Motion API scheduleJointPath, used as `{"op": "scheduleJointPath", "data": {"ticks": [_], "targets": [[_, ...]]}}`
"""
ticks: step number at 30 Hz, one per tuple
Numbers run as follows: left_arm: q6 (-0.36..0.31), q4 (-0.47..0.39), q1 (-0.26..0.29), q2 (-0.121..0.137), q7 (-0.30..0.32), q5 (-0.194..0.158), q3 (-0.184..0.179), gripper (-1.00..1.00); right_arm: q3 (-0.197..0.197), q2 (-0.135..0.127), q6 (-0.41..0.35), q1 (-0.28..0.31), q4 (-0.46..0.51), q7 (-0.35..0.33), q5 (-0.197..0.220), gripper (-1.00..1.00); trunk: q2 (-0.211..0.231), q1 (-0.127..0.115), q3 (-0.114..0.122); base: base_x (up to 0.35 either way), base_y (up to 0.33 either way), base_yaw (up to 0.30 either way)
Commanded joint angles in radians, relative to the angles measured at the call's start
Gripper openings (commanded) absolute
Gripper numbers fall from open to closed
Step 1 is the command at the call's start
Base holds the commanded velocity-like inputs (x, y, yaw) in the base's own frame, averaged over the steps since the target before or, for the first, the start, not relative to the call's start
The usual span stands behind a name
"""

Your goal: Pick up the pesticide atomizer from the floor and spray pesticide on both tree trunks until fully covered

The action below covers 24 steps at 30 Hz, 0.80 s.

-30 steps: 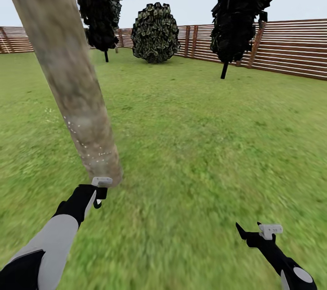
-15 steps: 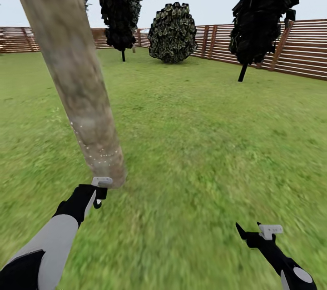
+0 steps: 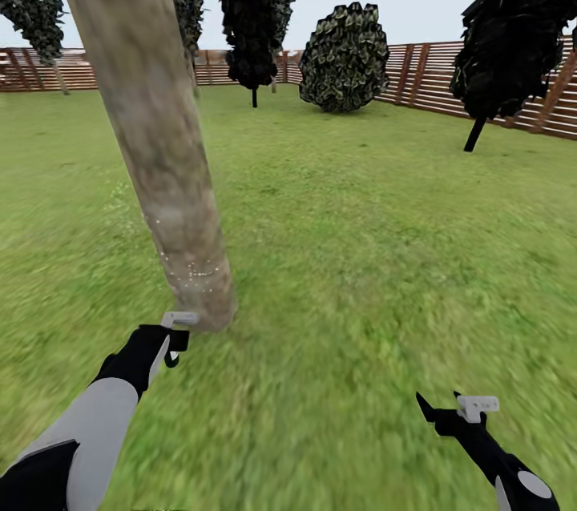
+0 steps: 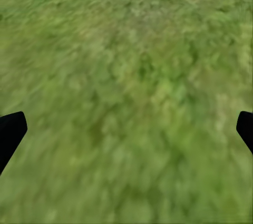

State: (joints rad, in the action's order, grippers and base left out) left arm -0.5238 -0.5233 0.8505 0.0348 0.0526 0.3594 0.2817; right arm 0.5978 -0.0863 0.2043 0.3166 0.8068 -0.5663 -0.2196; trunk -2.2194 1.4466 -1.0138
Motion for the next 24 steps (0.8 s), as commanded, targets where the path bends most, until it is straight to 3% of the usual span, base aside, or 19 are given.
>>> {"op": "scheduleJointPath", "data": {"ticks": [1, 16, 22, 24], "targets": [[-0.004, -0.001, 0.001, -0.001, 0.006, 0.009, 0.005, -1.0, 0.005, 0.0, 0.007, 0.001, 0.0, -0.004, -0.011, 1.0, 0.0, 0.0, -0.001, 0.086, -0.267, 0.277], [-0.005, -0.018, 0.001, 0.003, 0.007, -0.001, 0.011, -1.0, 0.007, -0.002, 0.009, 0.001, 0.002, -0.004, -0.011, 1.0, 0.0, 0.0, -0.001, 0.078, -0.273, 0.275], [-0.005, -0.021, 0.005, -0.001, 0.016, -0.002, 0.003, -1.0, 0.008, -0.007, 0.009, 0.001, 0.0, 0.003, -0.012, 1.0, 0.0, 0.0, -0.001, 0.003, -0.141, 0.042], [-0.047, -0.022, 0.026, 0.004, 0.019, -0.002, 0.003, -1.0, 0.007, -0.006, 0.008, 0.001, 0.0, 0.003, -0.011, 1.0, 0.0, 0.0, 0.0, 0.0, -0.005, -0.112]]}}
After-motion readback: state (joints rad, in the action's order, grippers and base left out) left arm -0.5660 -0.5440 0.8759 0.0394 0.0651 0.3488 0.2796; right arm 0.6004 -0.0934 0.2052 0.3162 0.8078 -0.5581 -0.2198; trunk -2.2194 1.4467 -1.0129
